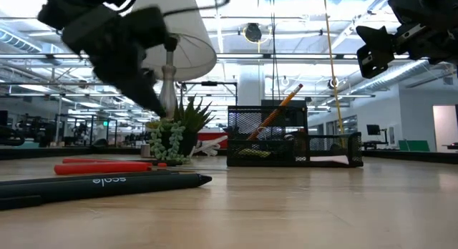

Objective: Pick and place office supplies into organizer
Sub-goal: Put the black pen into the desk organizer

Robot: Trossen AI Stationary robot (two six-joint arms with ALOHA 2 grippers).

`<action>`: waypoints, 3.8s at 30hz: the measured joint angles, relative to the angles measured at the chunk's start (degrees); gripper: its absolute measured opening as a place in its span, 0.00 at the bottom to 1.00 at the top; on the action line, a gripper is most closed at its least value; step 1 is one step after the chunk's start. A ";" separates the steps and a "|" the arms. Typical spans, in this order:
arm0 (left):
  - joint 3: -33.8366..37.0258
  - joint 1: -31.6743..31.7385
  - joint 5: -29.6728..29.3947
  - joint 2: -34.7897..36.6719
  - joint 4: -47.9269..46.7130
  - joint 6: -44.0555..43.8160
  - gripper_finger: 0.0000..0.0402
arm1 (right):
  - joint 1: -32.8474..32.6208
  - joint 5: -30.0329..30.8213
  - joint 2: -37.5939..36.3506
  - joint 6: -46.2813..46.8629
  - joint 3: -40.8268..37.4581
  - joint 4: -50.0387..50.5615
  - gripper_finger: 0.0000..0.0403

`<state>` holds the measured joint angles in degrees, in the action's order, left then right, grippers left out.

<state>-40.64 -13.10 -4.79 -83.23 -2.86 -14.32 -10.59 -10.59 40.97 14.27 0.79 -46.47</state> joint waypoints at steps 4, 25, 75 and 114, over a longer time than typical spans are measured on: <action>0.00 0.93 -4.42 1.37 -9.34 -3.92 0.46 | 0.00 -0.01 0.01 -0.01 0.01 0.02 0.53; 0.02 8.29 -1.96 -8.08 -2.85 -3.13 0.46 | 0.00 0.00 0.00 0.01 0.00 -0.08 0.52; 0.15 2.48 -5.26 -15.51 1.26 -9.58 0.46 | -0.01 -0.01 0.09 0.00 0.00 0.03 0.52; 0.70 0.58 -9.90 -11.15 1.10 -9.39 0.09 | -0.01 -0.01 0.07 0.00 0.00 0.03 0.53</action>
<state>-39.94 -12.51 -14.69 -94.38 -1.76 -23.71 -10.60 -10.60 41.05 14.27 0.79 -46.44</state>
